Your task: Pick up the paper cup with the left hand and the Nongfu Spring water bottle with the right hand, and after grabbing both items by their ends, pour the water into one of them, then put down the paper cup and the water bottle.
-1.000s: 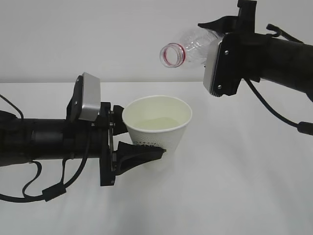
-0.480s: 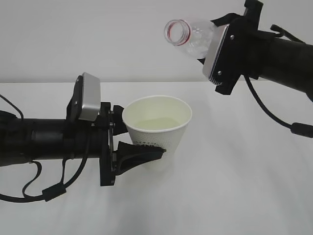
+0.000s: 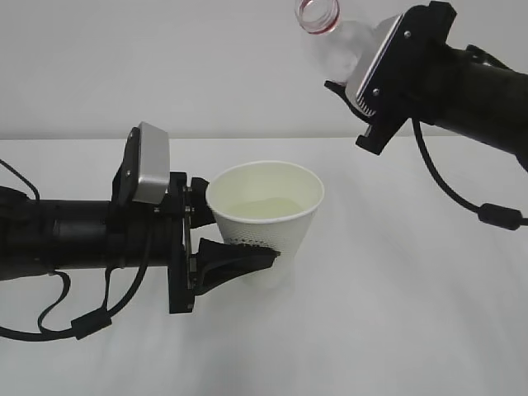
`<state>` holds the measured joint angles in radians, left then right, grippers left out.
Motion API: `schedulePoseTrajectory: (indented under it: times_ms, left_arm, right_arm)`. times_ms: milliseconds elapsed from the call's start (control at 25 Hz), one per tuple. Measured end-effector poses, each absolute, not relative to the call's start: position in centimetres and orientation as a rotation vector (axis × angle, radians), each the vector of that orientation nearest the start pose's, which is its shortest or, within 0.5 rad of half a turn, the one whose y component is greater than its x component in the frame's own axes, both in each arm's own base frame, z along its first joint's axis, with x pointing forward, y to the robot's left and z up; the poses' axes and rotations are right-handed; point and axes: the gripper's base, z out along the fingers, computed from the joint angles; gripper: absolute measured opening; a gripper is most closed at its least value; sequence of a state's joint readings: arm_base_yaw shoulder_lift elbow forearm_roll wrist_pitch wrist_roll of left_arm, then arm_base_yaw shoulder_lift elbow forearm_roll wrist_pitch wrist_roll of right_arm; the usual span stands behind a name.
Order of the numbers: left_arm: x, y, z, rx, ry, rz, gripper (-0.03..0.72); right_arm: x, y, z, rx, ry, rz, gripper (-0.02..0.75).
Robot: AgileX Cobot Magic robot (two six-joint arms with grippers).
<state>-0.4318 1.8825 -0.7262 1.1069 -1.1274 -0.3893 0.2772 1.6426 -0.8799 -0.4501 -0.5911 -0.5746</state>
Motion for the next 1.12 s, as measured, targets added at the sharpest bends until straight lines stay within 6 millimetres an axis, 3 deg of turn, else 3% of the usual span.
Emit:
schedulePoseTrajectory:
  times_ms: [280, 1120]
  left_arm:
    - [25.47, -19.83, 15.41, 1.238, 1.384, -0.955, 0.486]
    - [25.47, -19.83, 15.41, 1.238, 1.384, -0.955, 0.486]
  right_arm:
    - [33.75, 11.63, 25.15, -1.015, 1.356, -0.221, 0.458]
    - [33.76, 11.61, 25.15, -0.885, 1.438, -0.088, 0.458]
